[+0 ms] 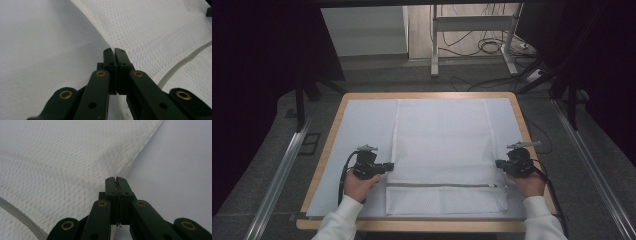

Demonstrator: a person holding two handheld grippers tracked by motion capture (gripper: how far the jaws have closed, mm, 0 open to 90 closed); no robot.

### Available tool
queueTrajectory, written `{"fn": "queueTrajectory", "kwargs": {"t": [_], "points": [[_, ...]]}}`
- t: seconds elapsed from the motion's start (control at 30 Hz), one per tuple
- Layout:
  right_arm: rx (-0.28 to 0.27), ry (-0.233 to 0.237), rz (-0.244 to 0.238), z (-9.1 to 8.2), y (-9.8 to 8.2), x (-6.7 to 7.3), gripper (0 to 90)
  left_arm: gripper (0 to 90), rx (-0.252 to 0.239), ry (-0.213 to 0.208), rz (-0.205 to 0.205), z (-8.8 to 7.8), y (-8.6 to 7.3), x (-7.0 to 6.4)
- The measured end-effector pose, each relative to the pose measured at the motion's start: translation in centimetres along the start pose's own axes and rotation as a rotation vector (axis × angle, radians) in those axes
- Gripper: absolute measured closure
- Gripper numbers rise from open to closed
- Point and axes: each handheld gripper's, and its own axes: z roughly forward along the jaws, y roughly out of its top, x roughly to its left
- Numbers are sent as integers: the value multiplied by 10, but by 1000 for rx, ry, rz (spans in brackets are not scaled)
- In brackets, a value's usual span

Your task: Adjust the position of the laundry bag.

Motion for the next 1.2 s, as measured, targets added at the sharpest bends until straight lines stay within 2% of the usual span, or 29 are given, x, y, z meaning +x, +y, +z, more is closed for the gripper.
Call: {"fn": "queueTrajectory", "kwargs": {"t": [0.37,0.83,1.2], "points": [[2,3,-7,2,1,4,879,892,-2,4,-4,-3,-1,3],[7,14,-37,10,4,16,879,892,-5,21,-30,-10,-4,16],[4,40,-54,14,6,27,879,892,-13,30,-44,-19,-8,26]]}}
